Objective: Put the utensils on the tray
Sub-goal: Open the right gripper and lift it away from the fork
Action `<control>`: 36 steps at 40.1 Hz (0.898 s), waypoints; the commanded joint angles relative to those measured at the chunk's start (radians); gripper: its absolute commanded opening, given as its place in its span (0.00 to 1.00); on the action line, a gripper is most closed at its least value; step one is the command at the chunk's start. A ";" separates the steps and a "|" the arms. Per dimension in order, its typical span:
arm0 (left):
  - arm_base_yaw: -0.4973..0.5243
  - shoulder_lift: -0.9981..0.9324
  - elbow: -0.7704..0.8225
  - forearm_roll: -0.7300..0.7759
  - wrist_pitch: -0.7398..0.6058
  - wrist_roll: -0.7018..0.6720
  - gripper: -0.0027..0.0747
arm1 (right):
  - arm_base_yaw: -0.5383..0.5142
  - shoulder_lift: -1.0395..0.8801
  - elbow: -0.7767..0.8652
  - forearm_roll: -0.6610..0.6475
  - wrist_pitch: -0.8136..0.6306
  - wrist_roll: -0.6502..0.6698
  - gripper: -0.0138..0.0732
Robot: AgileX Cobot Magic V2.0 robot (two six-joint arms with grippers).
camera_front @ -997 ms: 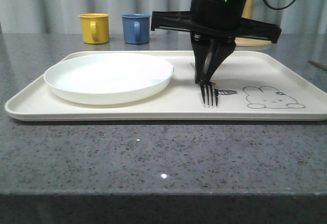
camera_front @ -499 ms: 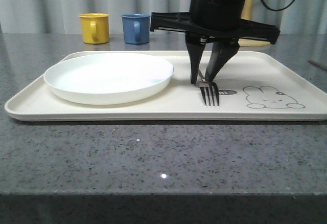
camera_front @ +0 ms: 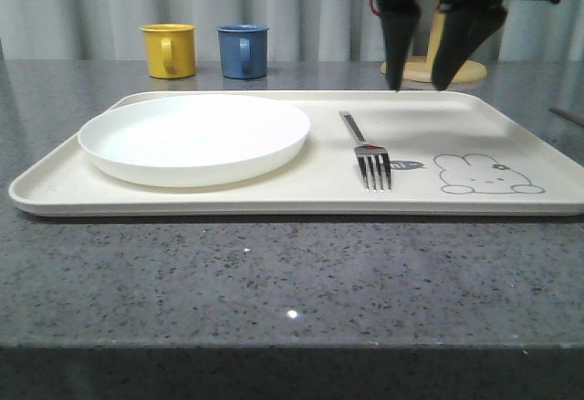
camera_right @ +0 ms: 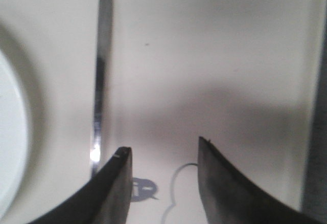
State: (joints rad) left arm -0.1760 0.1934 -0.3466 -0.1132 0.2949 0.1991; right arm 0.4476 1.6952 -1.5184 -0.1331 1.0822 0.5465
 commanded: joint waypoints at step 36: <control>-0.005 0.011 -0.027 -0.011 -0.077 -0.001 0.01 | -0.514 -0.078 0.172 0.125 0.011 -0.489 0.55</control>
State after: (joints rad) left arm -0.1760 0.1934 -0.3466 -0.1132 0.2949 0.1991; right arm -0.0592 1.6356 -1.3280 -0.0093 1.1258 0.0788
